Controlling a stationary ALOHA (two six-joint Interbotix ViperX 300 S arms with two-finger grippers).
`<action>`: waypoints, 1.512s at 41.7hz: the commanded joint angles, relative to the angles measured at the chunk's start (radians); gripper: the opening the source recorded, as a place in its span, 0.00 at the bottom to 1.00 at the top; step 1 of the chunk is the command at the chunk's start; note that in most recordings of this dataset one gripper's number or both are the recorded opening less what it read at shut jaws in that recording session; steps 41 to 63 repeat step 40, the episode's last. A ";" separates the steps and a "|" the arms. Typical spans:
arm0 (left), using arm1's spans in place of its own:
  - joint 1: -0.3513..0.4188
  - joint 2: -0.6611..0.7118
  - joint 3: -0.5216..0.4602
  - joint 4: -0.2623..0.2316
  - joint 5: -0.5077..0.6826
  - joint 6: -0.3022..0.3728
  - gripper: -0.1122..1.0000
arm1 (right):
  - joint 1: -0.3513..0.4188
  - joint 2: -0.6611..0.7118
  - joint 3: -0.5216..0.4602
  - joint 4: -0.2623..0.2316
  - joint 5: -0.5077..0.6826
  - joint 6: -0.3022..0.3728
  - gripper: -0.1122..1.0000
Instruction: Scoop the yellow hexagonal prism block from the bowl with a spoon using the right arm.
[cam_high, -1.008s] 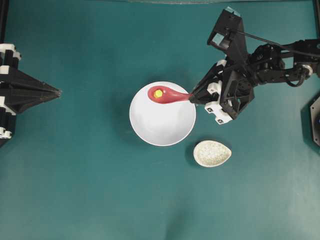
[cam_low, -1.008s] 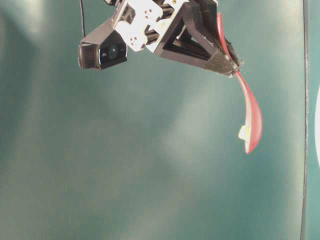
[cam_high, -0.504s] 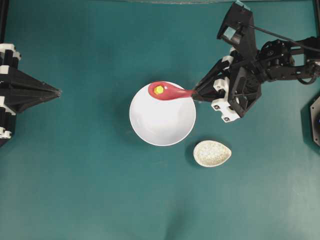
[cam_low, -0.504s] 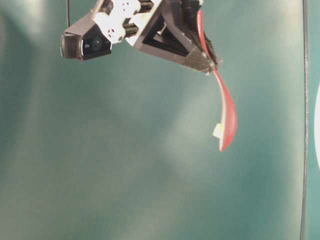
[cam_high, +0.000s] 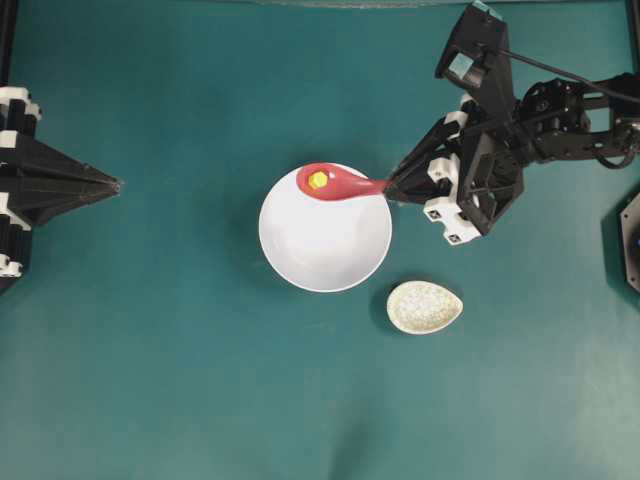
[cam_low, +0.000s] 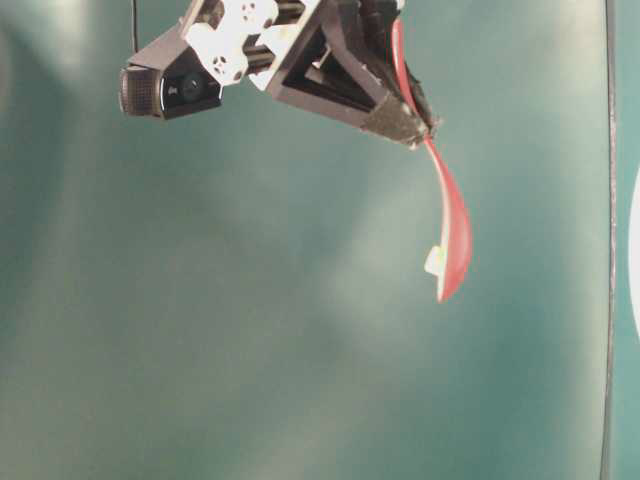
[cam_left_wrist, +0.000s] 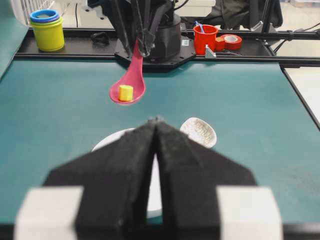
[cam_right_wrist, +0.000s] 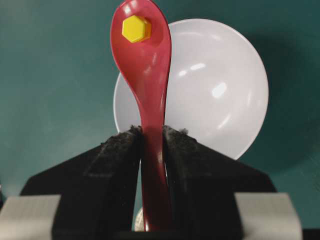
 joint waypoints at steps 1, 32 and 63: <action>-0.002 0.005 -0.023 0.002 -0.006 -0.002 0.10 | 0.002 -0.023 -0.025 -0.002 -0.005 -0.002 0.30; 0.000 0.006 -0.025 0.003 -0.038 0.012 0.10 | 0.002 -0.023 -0.023 -0.003 -0.009 -0.002 0.30; 0.000 0.003 -0.025 0.003 -0.049 0.012 0.10 | 0.002 -0.023 -0.023 -0.005 -0.012 -0.012 0.30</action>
